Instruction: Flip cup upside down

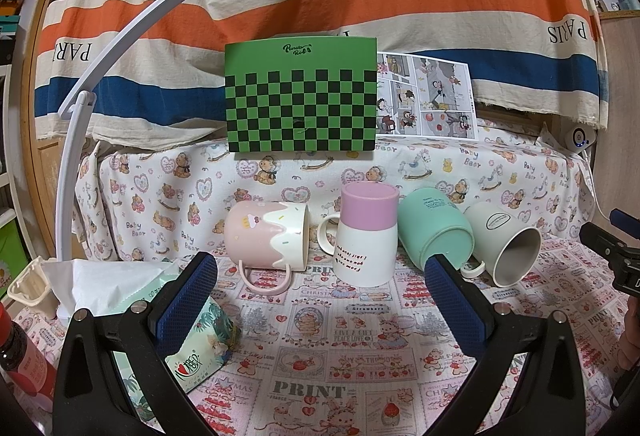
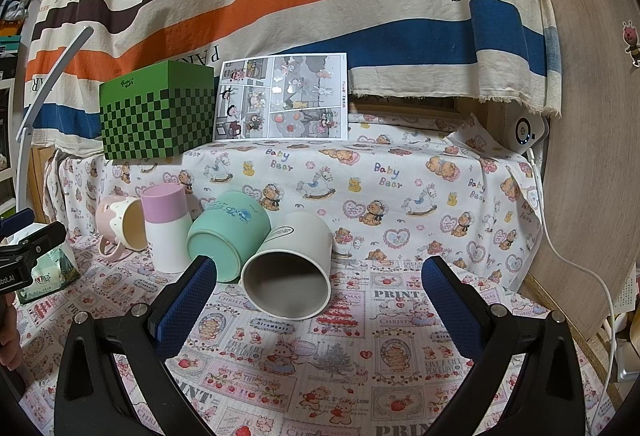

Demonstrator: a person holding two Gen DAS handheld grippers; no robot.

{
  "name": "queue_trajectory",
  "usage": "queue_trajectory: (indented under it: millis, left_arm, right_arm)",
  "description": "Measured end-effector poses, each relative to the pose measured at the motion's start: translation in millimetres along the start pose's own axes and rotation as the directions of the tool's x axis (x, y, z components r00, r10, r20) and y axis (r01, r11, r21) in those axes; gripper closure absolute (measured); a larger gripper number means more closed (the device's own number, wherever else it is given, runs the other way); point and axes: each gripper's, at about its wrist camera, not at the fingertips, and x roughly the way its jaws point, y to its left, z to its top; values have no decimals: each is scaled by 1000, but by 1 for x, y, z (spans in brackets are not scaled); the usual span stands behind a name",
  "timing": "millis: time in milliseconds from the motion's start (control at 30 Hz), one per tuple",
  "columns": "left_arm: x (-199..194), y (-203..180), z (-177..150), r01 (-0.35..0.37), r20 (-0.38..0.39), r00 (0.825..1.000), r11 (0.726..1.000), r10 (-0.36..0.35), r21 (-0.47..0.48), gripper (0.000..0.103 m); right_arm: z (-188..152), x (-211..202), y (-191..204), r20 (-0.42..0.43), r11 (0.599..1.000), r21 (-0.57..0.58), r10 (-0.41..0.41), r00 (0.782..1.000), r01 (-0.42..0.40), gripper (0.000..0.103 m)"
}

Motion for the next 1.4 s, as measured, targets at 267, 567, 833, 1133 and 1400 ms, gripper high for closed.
queue_trajectory:
  millis: [267, 567, 833, 1133, 1400]
  left_arm:
    - [0, 0, 0, 0, 0, 1000, 1000, 0, 0, 0]
    - [0, 0, 0, 0, -1, 1000, 1000, 0, 1, 0]
    - [0, 0, -1, 2, 0, 1000, 1000, -2, 0, 0]
    - [-2, -1, -1, -3, -1, 1000, 1000, 3, 1, 0]
    - [1, -2, -2, 1, -2, 1000, 1000, -1, 3, 0]
  right_arm:
    - [0, 0, 0, 0, 1000, 0, 0, 1000, 0, 0]
    - [0, 0, 0, -1, 1000, 0, 0, 1000, 0, 0]
    - [-1, 3, 0, -13, 1000, -3, 4, 1000, -4, 0]
    - [23, -10, -8, -51, 990, 73, 122, 991, -118, 0]
    - [82, 46, -21, -320, 979, 176, 156, 934, -103, 0]
